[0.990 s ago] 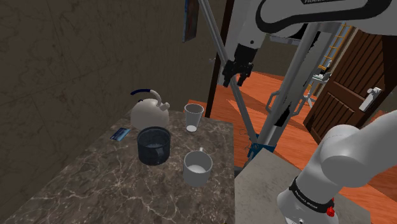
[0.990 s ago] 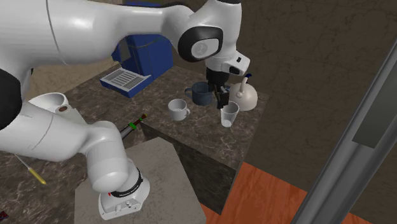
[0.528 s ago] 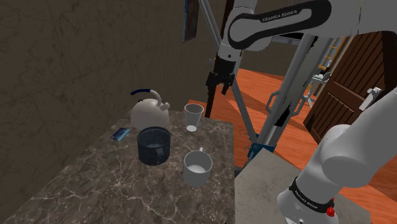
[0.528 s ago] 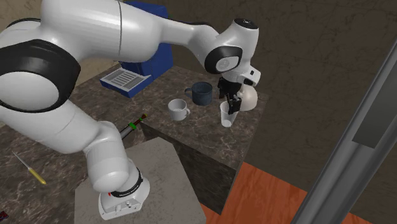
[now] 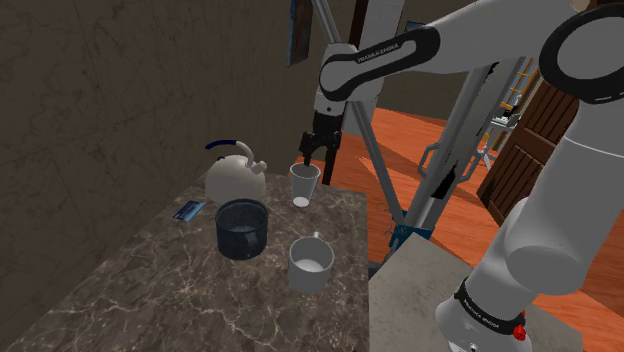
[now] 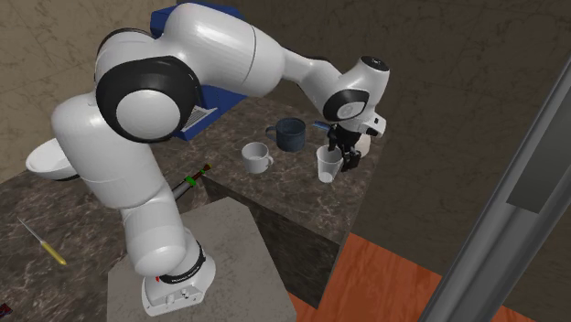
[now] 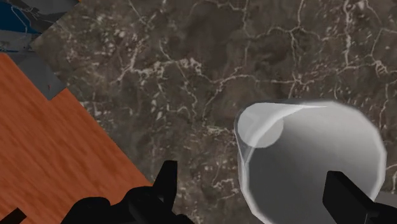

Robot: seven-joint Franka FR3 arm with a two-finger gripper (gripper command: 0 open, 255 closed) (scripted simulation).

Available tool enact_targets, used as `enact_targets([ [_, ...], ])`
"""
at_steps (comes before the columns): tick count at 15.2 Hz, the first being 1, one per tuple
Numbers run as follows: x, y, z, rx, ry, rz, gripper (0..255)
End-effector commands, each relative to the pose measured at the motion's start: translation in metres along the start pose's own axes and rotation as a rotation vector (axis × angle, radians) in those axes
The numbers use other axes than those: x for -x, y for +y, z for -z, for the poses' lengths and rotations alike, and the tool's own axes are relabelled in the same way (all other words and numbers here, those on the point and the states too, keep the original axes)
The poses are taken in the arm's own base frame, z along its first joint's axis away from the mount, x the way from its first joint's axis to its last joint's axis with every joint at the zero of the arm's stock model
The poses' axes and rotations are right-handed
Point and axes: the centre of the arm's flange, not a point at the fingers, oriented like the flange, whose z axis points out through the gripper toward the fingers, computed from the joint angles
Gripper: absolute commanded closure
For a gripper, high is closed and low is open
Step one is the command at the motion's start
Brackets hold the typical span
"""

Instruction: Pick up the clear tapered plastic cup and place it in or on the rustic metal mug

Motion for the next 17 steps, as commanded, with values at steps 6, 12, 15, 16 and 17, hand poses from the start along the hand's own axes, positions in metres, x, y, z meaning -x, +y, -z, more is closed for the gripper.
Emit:
enact_targets([
  [6,-0.005,0.000,-0.036,0.000,-0.004,0.002,0],
  [12,-0.005,0.000,-0.044,0.000,-0.004,0.002,0],
  [15,-0.005,0.000,-0.044,0.000,-0.004,0.002,0],
  [16,-0.005,0.000,-0.044,0.000,-0.004,0.002,255],
  [17,-0.005,0.000,-0.044,0.000,-0.004,0.002,255],
])
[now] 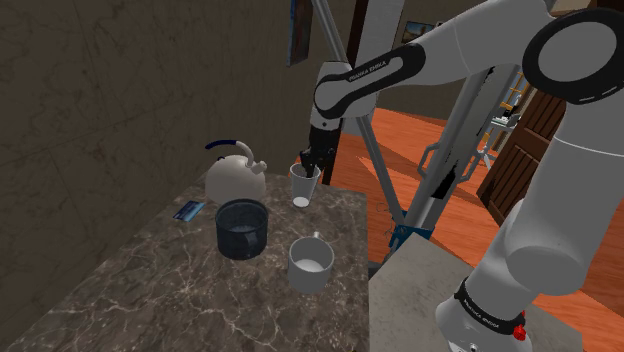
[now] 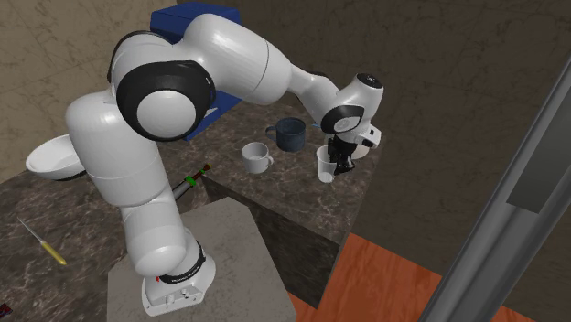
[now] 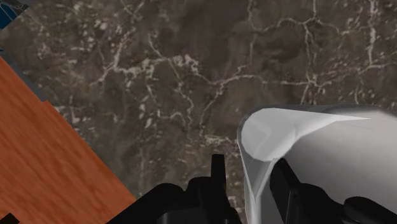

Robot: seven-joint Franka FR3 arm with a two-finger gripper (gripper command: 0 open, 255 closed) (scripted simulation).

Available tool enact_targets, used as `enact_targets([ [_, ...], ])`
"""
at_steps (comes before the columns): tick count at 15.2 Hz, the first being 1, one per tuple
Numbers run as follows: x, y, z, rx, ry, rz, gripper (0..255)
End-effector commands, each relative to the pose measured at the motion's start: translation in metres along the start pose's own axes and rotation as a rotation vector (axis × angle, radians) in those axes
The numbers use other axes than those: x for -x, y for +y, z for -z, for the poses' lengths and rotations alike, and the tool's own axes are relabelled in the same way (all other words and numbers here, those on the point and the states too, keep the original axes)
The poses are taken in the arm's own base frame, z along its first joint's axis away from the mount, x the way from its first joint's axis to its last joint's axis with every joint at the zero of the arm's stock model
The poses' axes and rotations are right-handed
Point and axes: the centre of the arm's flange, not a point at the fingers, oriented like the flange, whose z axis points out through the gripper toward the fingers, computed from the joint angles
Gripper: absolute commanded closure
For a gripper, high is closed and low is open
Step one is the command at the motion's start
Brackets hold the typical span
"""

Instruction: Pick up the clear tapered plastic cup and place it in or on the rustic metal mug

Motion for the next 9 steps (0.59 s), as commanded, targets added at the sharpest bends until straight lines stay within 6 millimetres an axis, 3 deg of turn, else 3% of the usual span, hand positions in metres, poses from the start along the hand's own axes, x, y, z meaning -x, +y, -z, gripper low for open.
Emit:
enact_targets([
  [1,0.0000,0.0000,0.0000,0.000,0.000,0.000,255],
  [9,0.0004,-0.0005,0.0052,0.000,0.000,0.000,255],
])
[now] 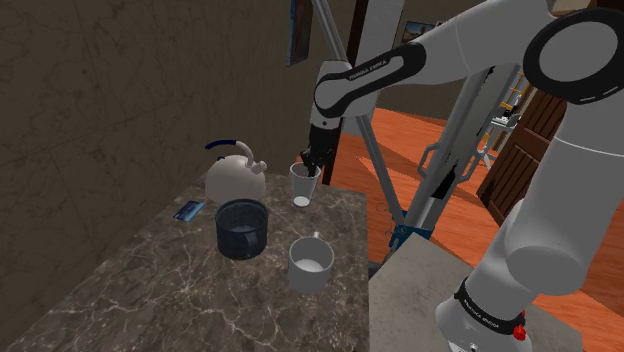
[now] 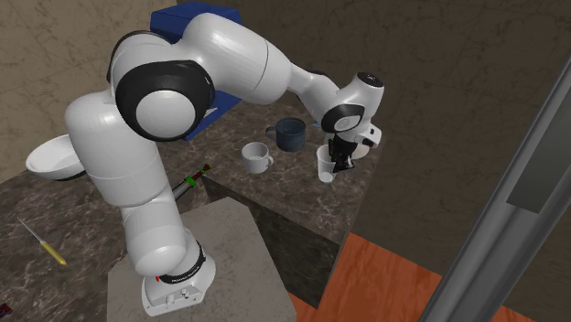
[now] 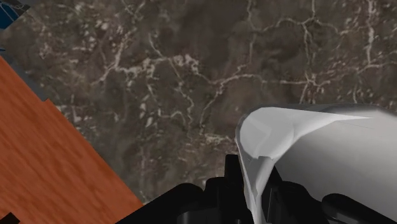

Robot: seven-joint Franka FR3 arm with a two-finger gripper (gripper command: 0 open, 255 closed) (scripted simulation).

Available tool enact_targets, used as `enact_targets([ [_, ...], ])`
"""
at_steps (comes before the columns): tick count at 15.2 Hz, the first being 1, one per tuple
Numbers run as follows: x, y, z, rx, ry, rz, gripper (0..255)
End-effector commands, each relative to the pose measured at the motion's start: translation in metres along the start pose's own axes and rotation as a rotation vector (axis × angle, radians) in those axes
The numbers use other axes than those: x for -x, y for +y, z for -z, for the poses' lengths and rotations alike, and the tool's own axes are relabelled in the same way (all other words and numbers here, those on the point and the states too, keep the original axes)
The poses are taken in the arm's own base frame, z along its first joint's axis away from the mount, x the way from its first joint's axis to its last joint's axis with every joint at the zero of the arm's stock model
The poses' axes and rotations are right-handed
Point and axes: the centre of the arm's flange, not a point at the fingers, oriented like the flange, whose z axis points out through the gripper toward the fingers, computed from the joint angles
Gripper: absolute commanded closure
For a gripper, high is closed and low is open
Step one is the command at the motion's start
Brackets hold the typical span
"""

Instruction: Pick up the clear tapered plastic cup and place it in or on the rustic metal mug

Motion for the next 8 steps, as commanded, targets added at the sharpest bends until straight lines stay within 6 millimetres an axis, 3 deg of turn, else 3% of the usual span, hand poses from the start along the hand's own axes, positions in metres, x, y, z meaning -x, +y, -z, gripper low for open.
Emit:
enact_targets([
  [1,0.001,-0.001,0.008,0.000,-0.001,0.000,255],
  [8,0.003,-0.005,0.044,0.000,-0.001,0.000,255],
])
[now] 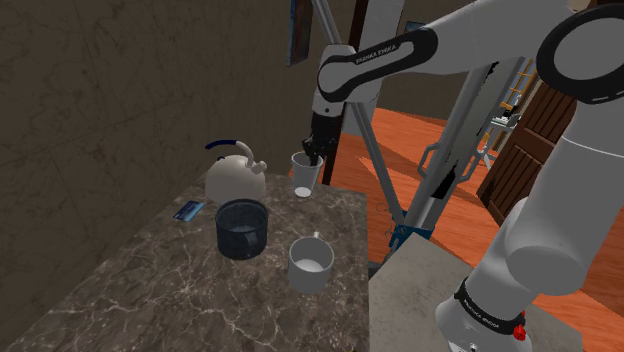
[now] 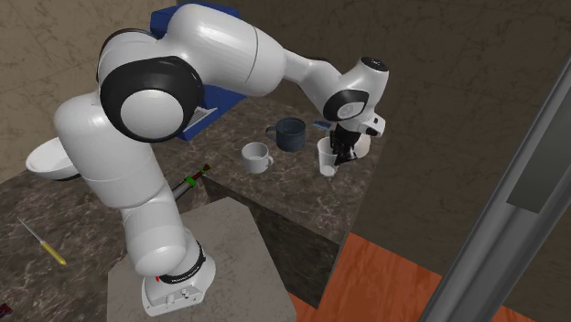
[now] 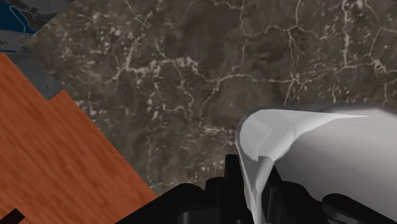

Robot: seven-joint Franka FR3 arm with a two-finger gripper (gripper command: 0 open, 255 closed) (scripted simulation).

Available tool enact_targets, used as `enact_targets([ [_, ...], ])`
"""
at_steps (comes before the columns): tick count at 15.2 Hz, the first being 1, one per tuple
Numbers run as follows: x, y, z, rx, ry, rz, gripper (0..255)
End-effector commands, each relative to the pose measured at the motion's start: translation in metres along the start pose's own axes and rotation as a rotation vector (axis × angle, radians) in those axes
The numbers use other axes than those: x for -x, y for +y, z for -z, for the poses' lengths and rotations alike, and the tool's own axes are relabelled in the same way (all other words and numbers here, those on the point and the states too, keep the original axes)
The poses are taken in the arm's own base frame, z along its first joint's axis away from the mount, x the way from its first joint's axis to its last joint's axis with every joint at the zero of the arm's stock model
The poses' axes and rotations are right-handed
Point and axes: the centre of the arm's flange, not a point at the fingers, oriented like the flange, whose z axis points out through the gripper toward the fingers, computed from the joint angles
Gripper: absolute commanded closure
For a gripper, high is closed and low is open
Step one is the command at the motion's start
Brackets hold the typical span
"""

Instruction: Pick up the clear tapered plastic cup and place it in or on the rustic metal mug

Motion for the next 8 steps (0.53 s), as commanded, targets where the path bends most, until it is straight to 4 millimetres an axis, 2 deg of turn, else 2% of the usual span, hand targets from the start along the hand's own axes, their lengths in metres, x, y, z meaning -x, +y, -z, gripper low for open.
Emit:
enact_targets([
  [1,0.000,-0.002,0.012,0.000,0.000,0.000,255],
  [8,0.003,-0.006,0.049,0.000,0.000,0.000,255],
])
